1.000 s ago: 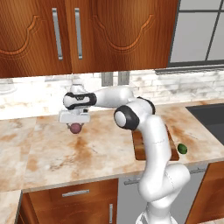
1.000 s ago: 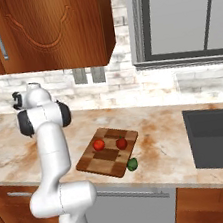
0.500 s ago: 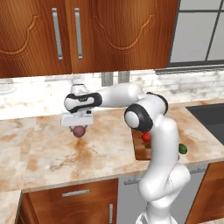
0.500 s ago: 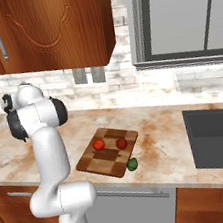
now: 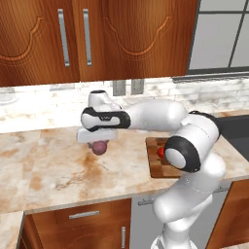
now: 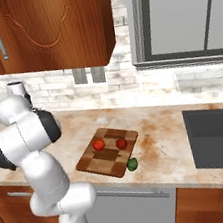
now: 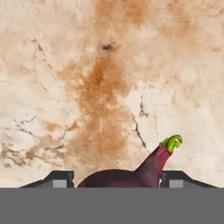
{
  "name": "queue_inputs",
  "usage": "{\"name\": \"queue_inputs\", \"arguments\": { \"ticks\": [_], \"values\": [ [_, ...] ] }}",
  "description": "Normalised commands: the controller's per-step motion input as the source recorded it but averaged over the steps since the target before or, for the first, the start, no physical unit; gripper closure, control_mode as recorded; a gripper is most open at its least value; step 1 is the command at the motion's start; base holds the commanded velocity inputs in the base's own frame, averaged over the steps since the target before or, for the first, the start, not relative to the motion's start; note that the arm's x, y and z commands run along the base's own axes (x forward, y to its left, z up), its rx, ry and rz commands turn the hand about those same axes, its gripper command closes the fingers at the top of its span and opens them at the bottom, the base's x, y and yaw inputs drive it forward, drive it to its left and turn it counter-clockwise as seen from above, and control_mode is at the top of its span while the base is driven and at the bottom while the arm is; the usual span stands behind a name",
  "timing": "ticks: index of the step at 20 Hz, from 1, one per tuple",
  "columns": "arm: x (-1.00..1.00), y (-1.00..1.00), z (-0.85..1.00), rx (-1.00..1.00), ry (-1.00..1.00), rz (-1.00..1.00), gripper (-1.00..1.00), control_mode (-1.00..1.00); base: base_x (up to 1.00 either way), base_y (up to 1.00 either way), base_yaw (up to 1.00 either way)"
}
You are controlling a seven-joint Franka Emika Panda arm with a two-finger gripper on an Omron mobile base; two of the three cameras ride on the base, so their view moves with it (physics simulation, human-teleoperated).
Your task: Place the avocado, onion, tomato, and bell pepper on the cutting board.
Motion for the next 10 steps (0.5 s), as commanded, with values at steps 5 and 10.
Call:
{"name": "queue_inputs", "arguments": {
  "ticks": [5, 10],
  "values": [
    [-0.60, -0.55, 0.81, 0.00, -0.08, 0.00, 1.00, -1.00, 0.00, 0.00, 0.00],
    [-0.68, -0.59, 0.62, 0.00, -0.04, 0.00, 1.00, -1.00, 0.00, 0.00, 0.00]
  ]
}}
